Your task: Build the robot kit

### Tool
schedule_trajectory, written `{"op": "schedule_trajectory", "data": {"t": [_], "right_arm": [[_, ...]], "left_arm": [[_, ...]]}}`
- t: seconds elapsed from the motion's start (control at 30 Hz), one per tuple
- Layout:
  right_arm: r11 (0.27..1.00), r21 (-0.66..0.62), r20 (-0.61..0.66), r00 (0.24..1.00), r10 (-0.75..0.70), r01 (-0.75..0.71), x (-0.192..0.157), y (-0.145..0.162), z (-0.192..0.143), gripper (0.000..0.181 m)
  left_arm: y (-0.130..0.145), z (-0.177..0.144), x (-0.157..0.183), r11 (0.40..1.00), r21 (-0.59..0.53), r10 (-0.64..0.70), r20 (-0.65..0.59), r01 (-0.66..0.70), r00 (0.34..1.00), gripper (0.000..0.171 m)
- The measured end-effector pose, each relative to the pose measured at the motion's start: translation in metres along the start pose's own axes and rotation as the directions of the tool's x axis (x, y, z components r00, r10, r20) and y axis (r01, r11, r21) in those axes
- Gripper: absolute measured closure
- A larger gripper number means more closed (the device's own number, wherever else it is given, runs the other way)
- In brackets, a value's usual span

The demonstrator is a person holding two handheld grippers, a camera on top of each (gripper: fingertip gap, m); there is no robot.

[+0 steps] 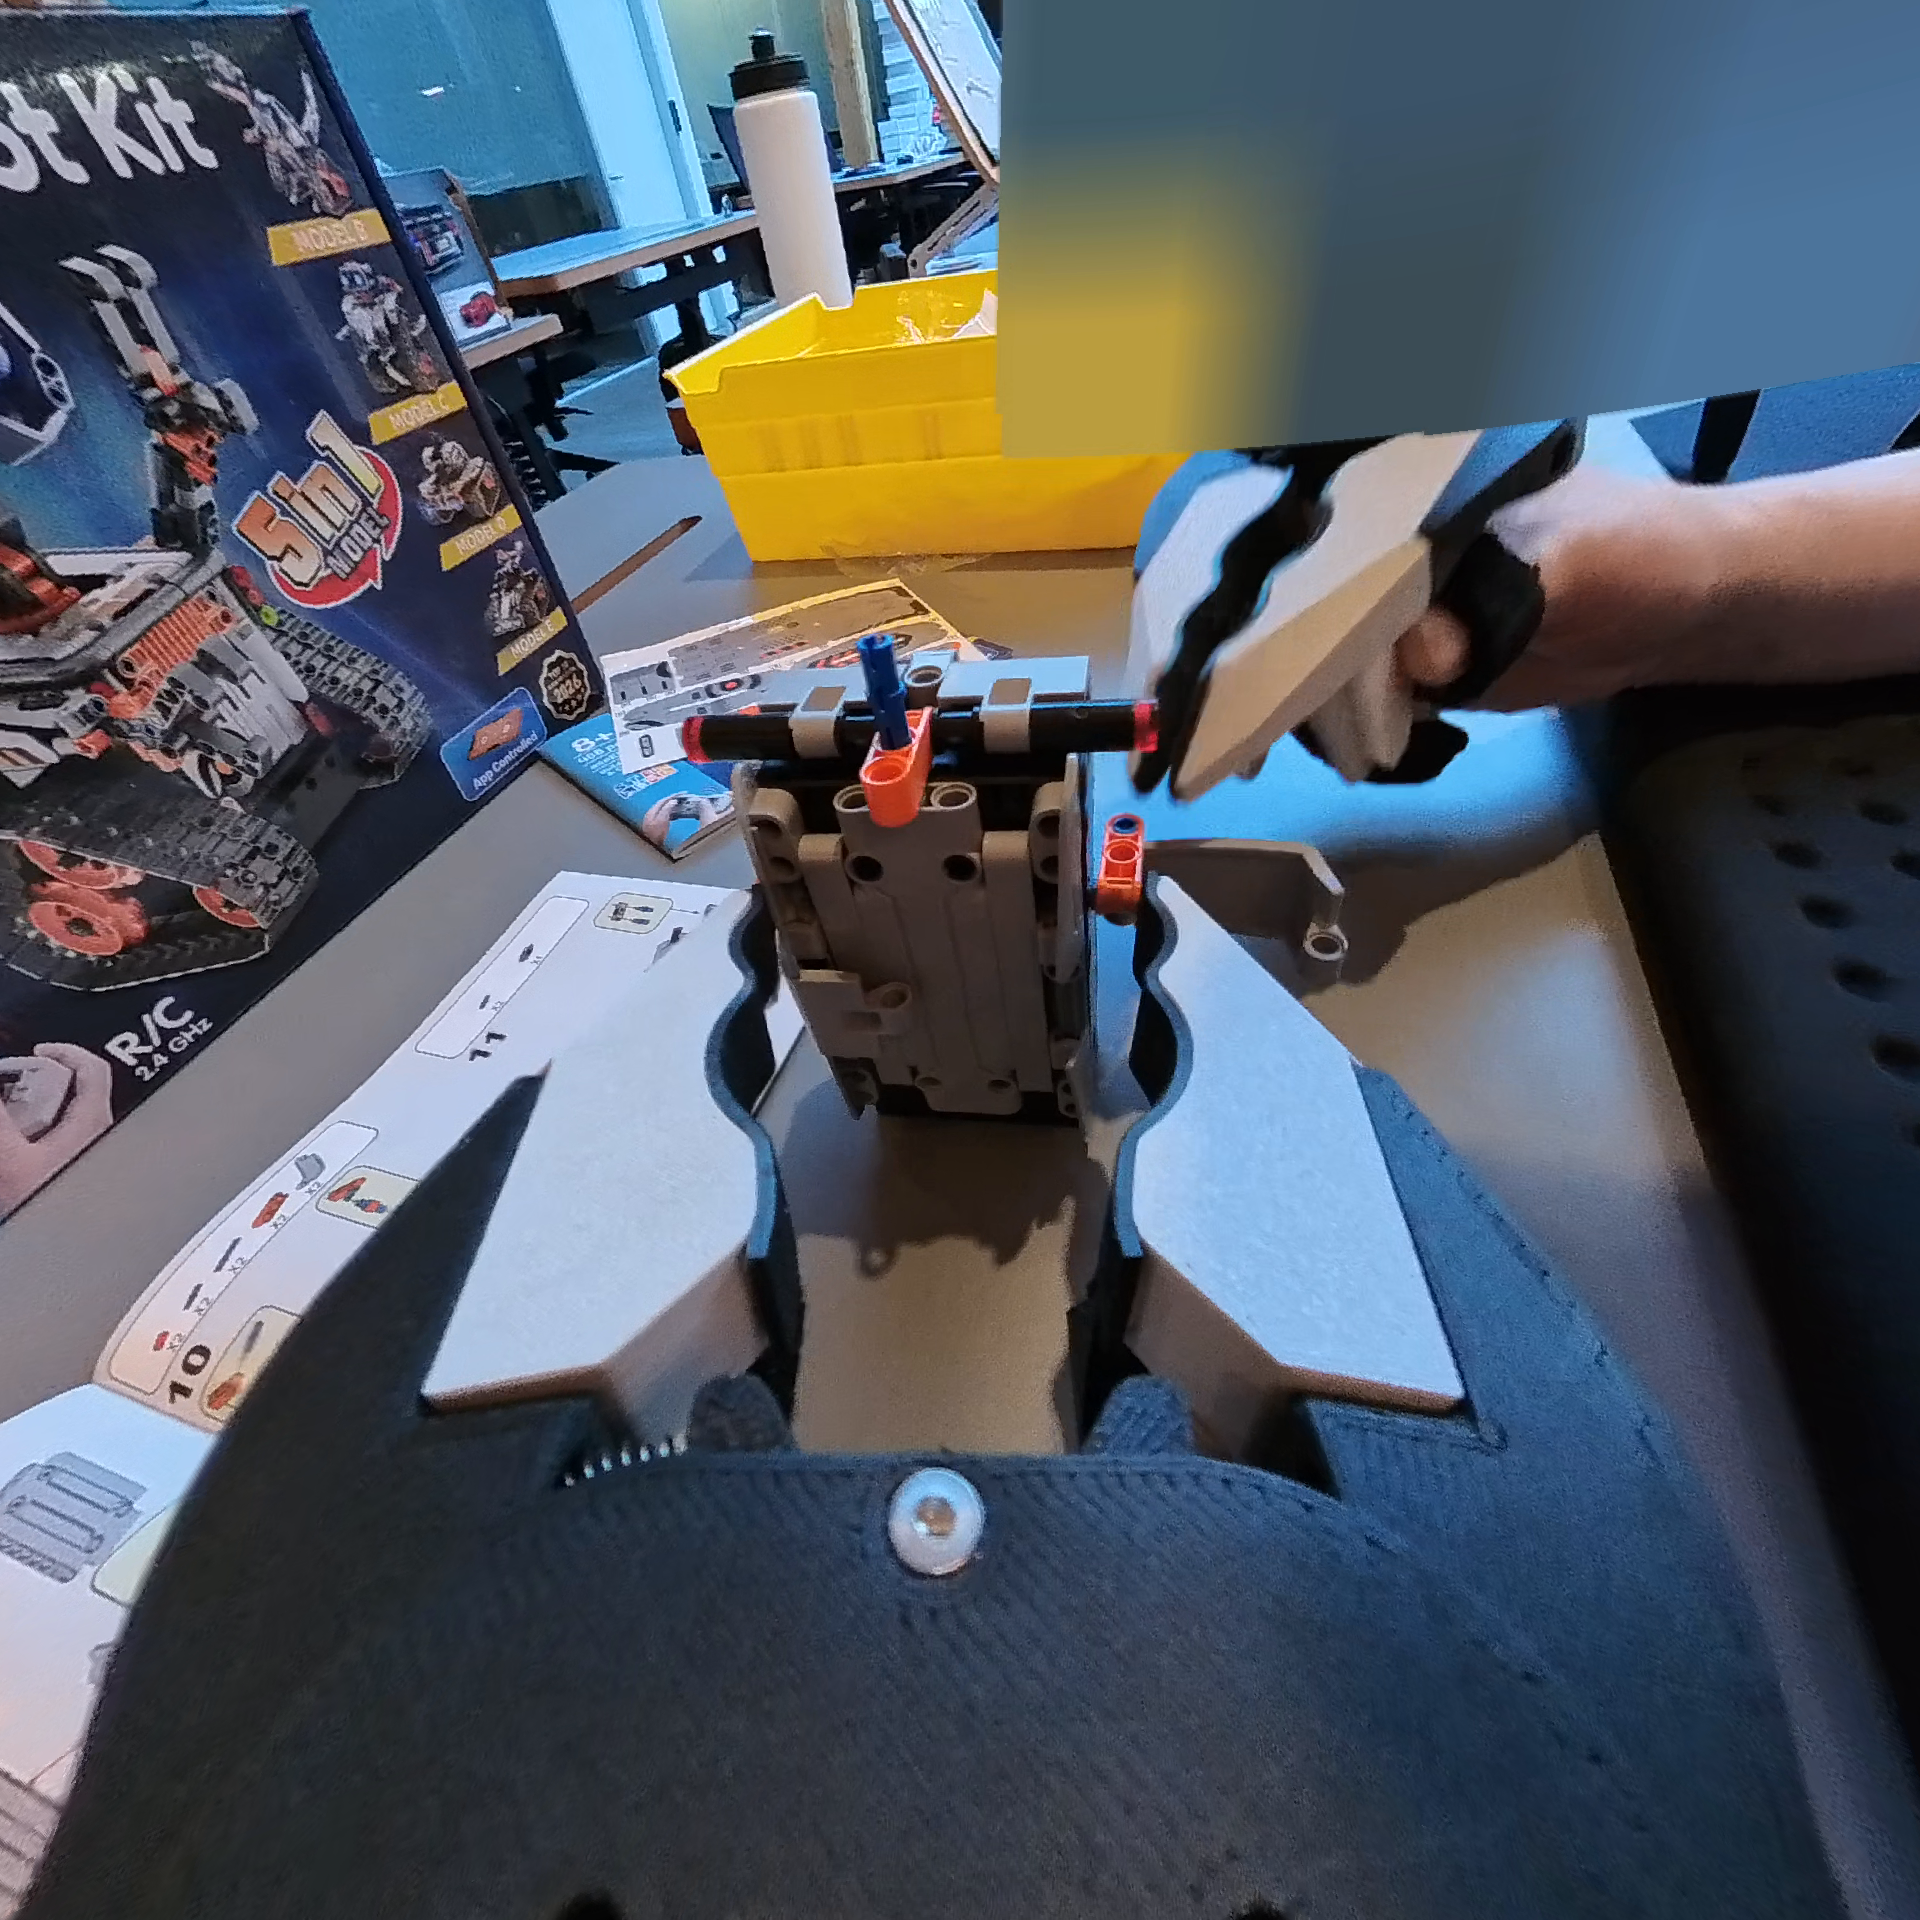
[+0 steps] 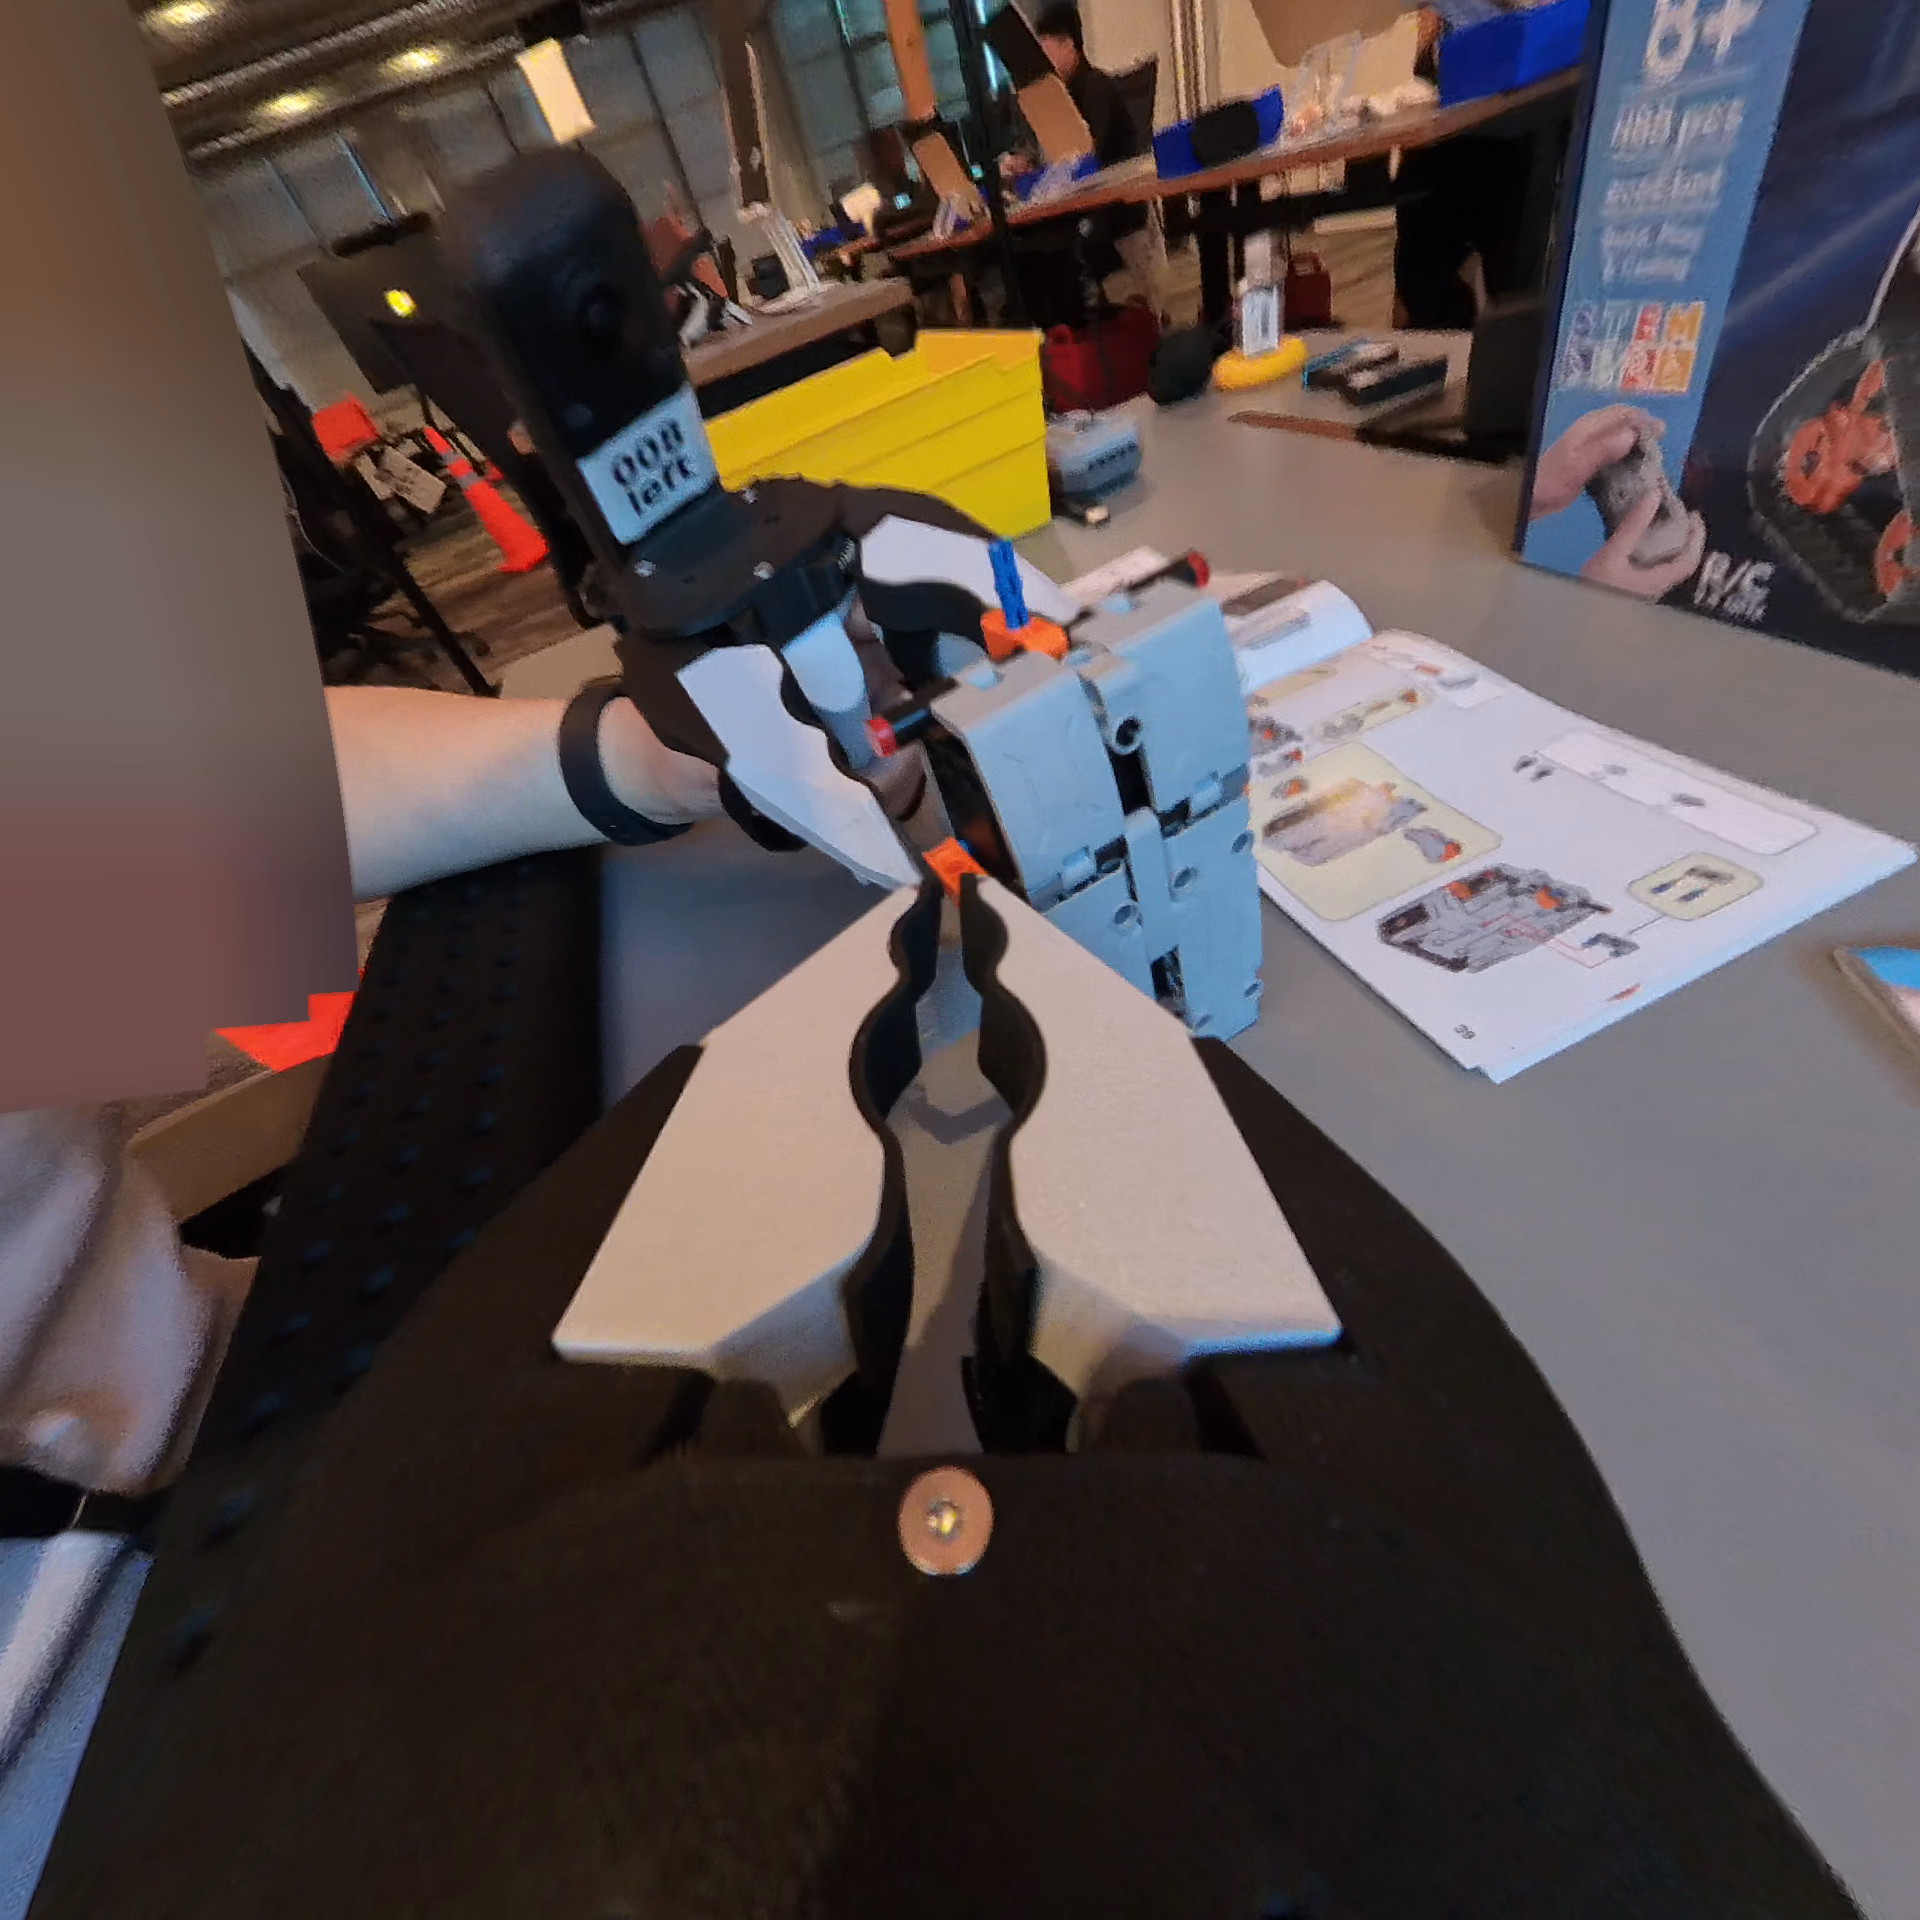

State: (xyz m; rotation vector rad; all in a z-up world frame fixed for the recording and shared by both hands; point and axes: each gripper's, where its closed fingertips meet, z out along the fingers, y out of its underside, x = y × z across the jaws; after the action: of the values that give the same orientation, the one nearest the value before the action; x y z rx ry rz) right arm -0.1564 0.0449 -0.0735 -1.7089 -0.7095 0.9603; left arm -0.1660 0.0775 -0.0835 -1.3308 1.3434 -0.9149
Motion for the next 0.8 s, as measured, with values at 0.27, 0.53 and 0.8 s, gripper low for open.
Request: {"op": "schedule_trajectory", "data": {"t": [0.27,0.53,0.8], "right_arm": [[0.992,0.034,-0.02,0.993,-0.118,0.119,0.008,-0.01,-0.008,0.127],[0.968,-0.103,-0.004,0.973,-0.232,0.23,0.014,0.006,0.014,0.139],[0.983,-0.066,-0.007,0.985,-0.174,0.173,0.015,0.005,0.013,0.147]], "left_arm": [[0.001,-0.002,0.0,1.0,0.008,-0.007,-0.016,0.007,1.0,0.103],[0.0,-0.001,0.004,1.0,0.004,0.001,-0.028,0.0,1.0,0.103],[0.0,-0.001,0.003,1.0,0.002,-0.026,-0.024,0.026,0.999,0.104]]}}
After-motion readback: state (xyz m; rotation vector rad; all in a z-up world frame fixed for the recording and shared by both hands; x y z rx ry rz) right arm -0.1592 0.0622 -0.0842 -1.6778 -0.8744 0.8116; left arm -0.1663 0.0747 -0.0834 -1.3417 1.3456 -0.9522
